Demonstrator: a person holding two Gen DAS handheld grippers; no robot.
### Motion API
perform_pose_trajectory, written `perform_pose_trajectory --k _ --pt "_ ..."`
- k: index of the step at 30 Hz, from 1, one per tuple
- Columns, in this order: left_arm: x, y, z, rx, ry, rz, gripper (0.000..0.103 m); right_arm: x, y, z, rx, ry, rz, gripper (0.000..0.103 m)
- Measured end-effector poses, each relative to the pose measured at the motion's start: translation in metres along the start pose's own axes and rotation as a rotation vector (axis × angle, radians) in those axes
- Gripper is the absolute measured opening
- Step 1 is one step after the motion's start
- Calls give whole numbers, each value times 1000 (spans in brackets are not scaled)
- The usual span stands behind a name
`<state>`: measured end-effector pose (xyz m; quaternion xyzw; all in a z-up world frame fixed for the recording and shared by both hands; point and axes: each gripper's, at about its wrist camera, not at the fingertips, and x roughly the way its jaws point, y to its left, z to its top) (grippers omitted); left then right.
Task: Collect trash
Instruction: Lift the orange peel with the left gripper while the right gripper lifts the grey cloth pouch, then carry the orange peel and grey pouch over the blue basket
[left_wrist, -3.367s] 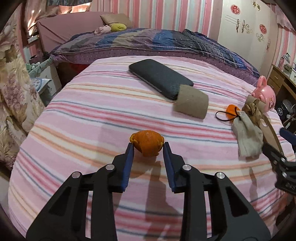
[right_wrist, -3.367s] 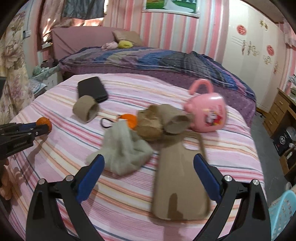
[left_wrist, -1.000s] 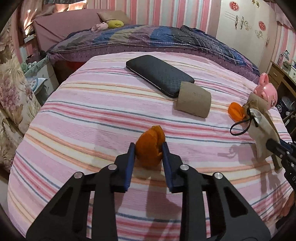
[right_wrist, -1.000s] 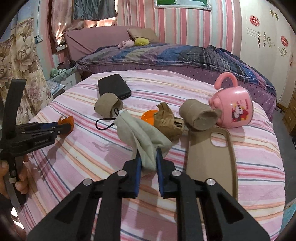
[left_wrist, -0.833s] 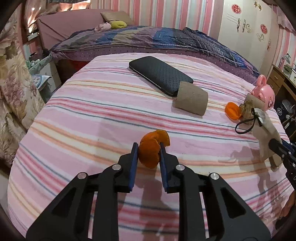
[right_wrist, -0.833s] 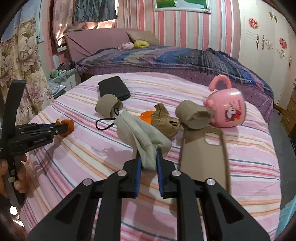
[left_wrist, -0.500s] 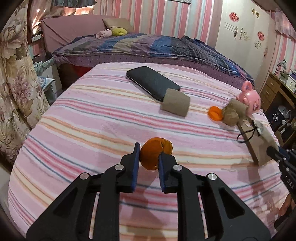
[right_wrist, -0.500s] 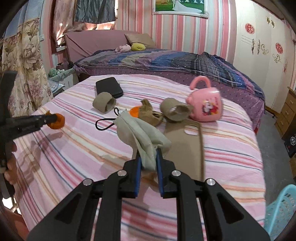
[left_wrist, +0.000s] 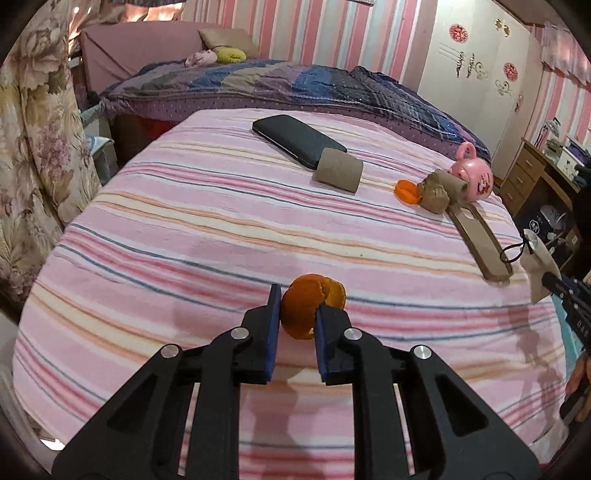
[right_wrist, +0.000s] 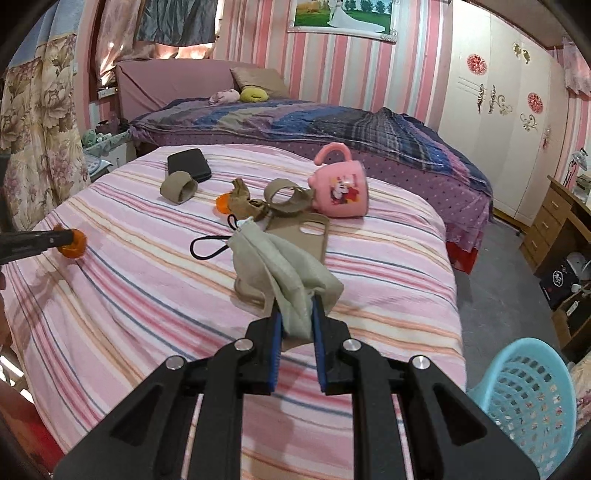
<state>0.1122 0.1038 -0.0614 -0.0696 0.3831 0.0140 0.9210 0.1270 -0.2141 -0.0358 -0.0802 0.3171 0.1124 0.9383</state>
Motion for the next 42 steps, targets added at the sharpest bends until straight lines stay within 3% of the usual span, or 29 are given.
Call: perform_pose_trajectory --k 7,8,12,19,23,25,27,30,38,42 --pt "-1 4 -11 25 30 2 17 -6 -10 -13 -13 13 -8 16" --pt "0 4 -12 28 32 8 20 -6 -10 -13 -18 16 -11 16" --pt "4 7 -14 7 43 12 58 -8 -14 -19 -31 29 -28 16" --pt "10 -5 -16 43 53 19 69 -8 -22 -22 -1 22 -24 16" --pt "17 -12 -16 57 63 21 69 -5 -25 -23 2 20 -23 16" --pt "19 -13 -16 61 67 21 59 -6 -25 -23 3 20 -23 16" --pt "21 -14 -16 61 74 15 41 -6 -25 -22 5 19 -23 16" --pt "22 -15 -16 64 74 18 29 -6 -32 -22 21 9 -27 16" --pt "18 -29 -10 63 36 22 22 -17 -56 -26 66 -21 -39 16" --pt "12 -55 -6 103 -1 4 20 -24 -72 -28 81 -33 -54 16"
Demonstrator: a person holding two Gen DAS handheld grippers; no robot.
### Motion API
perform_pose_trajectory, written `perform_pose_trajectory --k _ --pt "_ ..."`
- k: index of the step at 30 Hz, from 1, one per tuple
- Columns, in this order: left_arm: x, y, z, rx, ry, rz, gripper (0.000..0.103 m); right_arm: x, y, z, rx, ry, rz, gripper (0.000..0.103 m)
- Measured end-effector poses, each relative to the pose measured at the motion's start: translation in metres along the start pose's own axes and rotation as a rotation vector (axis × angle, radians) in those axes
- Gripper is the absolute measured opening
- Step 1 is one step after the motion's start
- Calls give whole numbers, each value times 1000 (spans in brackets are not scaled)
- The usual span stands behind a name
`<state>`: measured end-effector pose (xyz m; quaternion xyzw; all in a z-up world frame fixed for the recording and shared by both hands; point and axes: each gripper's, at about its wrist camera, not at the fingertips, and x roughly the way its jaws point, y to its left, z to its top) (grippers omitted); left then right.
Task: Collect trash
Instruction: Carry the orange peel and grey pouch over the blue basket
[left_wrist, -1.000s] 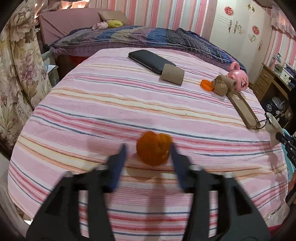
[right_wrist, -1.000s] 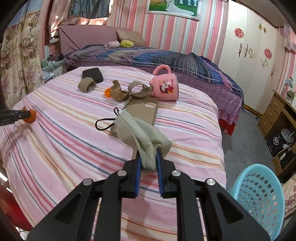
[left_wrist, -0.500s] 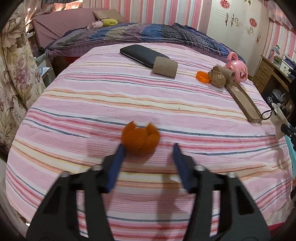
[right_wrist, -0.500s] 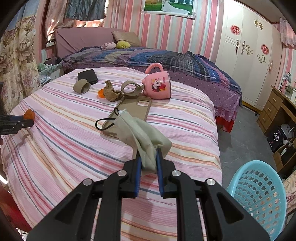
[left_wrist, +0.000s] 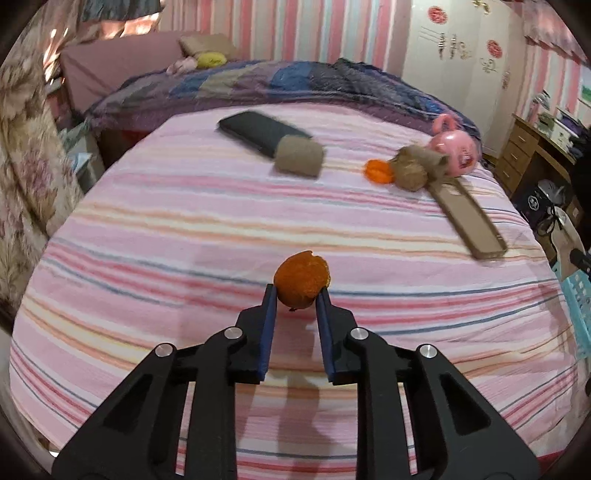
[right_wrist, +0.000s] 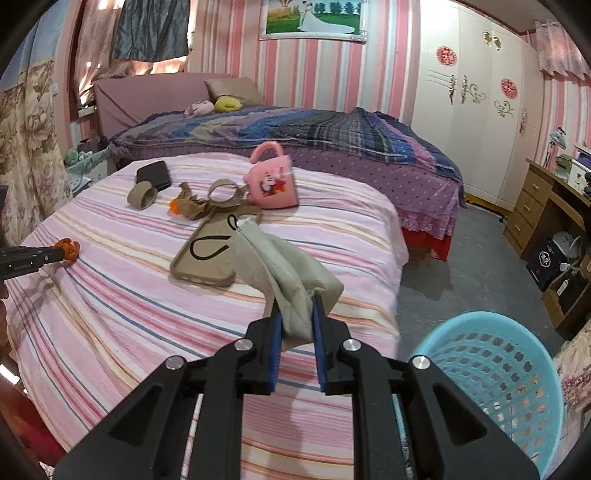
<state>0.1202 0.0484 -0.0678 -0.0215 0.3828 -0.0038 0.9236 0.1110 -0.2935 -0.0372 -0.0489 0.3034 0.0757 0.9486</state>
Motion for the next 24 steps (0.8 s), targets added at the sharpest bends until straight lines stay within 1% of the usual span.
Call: perform_pose_trajectory --k 2,4,6,7,8,9,10,12,13,14,16,18,19,22,23,24 --pt "-3 -17 3 27 -17 -12 19 -7 -13 -2 17 -9 -12 16" --pt "-4 -37 7 50 -29 -35 19 -11 -23 -3 26 -13 -23 16" --pt "-7 -61 10 81 -43 -63 19 -19 -39 -7 42 -17 -44 16" --pt "-9 -71 11 94 -49 -74 19 -24 -53 -11 62 -15 -60 16" --pt "-10 -81 11 105 -53 -87 19 -25 -55 -11 65 -15 -63 16" --pt "-11 -97 11 122 -55 -115 19 -30 -69 -16 80 -10 -81 16" --pt "-13 -105 10 129 -58 -129 19 -30 -70 -15 80 -11 -81 16" --pt "-14 -127 10 133 -60 -167 19 -37 -90 -23 101 -5 -111 16" --pt "-14 -141 10 134 -59 -191 19 -39 -95 -25 107 -3 -118 16" --pt "-14 -152 10 137 -59 -203 19 -43 -111 -31 129 2 -144 16" --pt "-15 -182 9 157 -63 -230 19 -45 -119 -34 137 5 -160 16" --pt "-17 -213 8 184 -68 -261 19 -50 -137 -42 160 12 -198 16" --pt "-18 -223 7 193 -70 -272 19 -51 -141 -43 166 13 -203 16" --pt "-25 -265 3 234 -85 -309 19 -56 -168 -56 215 27 -241 16" --pt "-27 -275 2 244 -89 -318 19 -56 -170 -58 217 29 -244 16" --pt "-29 -292 0 261 -93 -332 19 -56 -178 -62 226 37 -252 16"
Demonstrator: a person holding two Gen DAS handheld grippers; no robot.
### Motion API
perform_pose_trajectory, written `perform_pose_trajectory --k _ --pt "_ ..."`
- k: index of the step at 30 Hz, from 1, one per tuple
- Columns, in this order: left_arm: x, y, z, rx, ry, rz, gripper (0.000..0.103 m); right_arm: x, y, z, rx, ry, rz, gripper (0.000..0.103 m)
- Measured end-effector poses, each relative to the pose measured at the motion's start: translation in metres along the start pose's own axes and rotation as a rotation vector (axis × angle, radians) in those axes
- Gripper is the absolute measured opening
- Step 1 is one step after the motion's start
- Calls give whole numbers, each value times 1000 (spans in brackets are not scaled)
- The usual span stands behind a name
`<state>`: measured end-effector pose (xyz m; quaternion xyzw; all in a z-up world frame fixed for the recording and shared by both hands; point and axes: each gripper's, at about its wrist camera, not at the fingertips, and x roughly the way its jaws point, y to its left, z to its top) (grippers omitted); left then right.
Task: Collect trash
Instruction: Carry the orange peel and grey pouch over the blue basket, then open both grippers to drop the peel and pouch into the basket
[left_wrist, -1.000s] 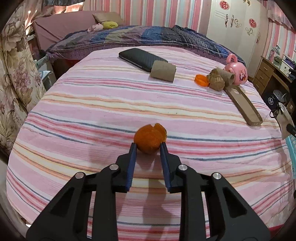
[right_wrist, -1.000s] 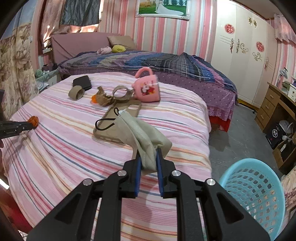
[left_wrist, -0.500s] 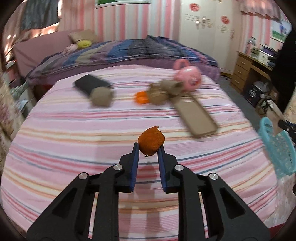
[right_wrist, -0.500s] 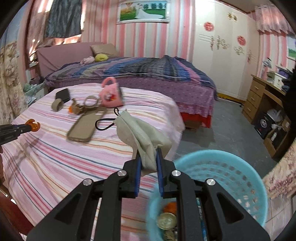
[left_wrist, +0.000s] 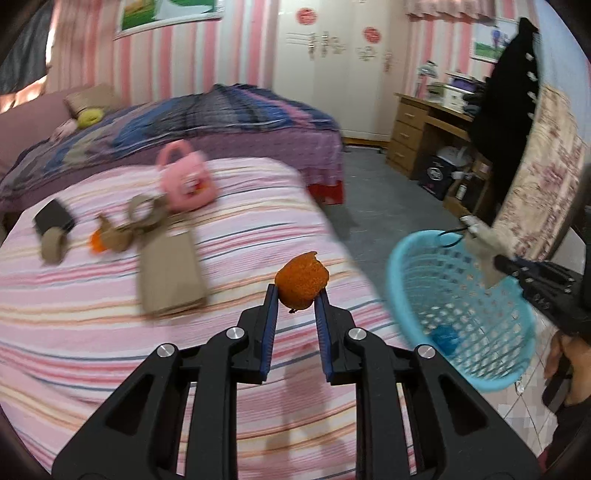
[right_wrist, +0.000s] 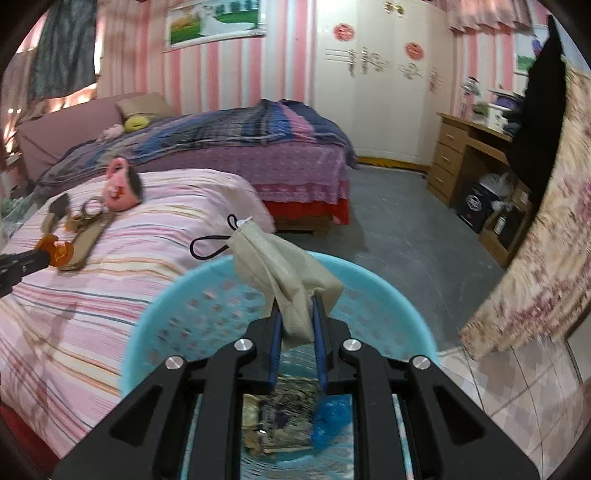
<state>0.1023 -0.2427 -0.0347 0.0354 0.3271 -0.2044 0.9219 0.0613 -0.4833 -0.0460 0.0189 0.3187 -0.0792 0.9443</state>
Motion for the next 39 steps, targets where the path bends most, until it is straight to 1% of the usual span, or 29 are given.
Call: perform_pose_trajectory --k 6,11,13,14,16,18,20,22,23,24,26,28,30,33,34,35,36,39 --pt "17 -58 10 45 -7 -64 19 1 -39 -10 44 28 -15 16" --pt "32 -90 13 76 4 -91 19 -2 -63 -15 101 19 -15 16" --pt "39 -98 15 89 11 -92 19 -1 -64 -18 104 23 -18 16" --pt "43 -100 15 92 16 -95 22 0 -64 -19 105 25 -20 16" --pt "49 -104 14 96 26 -98 28 2 -62 -17 105 26 -21 16" --pt "52 -104 12 101 25 -81 56 3 -62 -17 104 26 -24 16" --pt "52 -101 11 105 15 -61 66 3 -63 -17 104 28 -28 16" --pt "52 -95 11 109 12 -38 70 6 -61 -16 107 33 -31 17" --pt "51 -91 10 109 7 -21 73 7 -61 -17 109 38 -34 19" --pt "49 -85 11 105 1 -10 76 7 -59 -16 110 39 -34 19" --pt "45 -76 11 93 -10 5 80 9 -59 -16 115 51 -27 20" --pt "41 -62 11 76 -14 22 81 12 -57 -14 113 67 -23 31" --pt "36 -48 11 58 -17 43 83 14 -50 -11 94 70 -31 55" --pt "27 -30 12 43 -29 76 86 15 -40 -7 70 63 -45 69" --pt "23 -22 12 35 -33 87 86 15 -36 -6 67 55 -51 72" --pt "19 -12 12 24 -37 100 87 14 -30 -3 62 44 -61 79" --pt "17 -5 13 17 -39 108 88 15 -28 -4 61 42 -63 84" --pt "7 23 13 -11 -50 152 90 18 -8 3 44 27 -73 86"
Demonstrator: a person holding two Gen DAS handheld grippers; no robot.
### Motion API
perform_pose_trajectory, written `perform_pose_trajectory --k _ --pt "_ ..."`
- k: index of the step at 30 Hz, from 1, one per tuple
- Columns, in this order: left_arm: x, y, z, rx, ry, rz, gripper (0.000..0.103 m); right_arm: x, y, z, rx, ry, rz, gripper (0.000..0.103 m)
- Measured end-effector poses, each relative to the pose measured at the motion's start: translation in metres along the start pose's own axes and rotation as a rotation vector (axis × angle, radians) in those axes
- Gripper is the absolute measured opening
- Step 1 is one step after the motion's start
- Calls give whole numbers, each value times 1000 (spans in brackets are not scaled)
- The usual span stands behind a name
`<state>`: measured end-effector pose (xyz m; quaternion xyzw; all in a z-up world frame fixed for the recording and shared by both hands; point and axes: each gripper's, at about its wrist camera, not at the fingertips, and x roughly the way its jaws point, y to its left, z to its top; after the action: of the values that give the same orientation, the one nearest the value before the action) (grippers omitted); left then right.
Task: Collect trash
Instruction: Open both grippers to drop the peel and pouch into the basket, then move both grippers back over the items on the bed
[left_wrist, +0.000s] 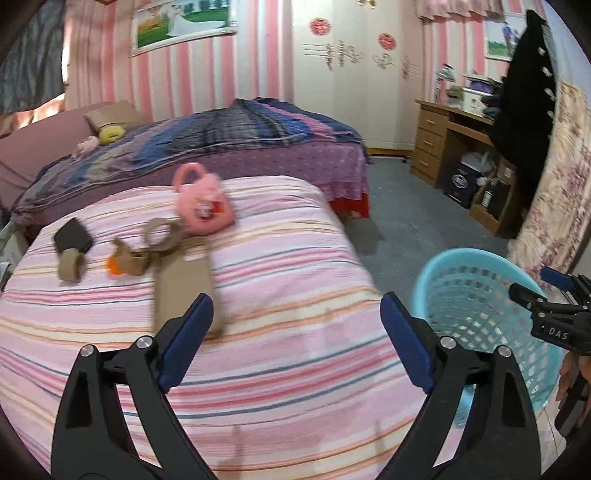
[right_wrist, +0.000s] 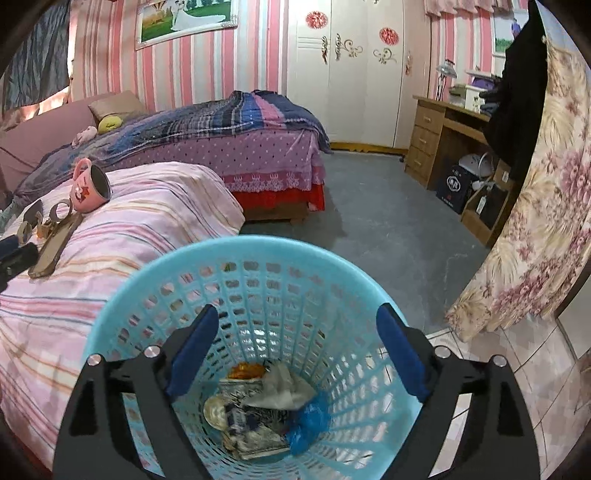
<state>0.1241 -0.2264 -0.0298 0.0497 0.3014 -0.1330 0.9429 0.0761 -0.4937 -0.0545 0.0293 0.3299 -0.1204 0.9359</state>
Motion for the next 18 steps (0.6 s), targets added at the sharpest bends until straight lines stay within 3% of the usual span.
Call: perform_pose_trajectory --k 3,18 --pt "-6 30 2 -29 -9 36 91 2 12 4 -7 -8 1 92" --pt "-22 164 14 -151 -63 193 97 -3 122 37 -115 -66 66 93"
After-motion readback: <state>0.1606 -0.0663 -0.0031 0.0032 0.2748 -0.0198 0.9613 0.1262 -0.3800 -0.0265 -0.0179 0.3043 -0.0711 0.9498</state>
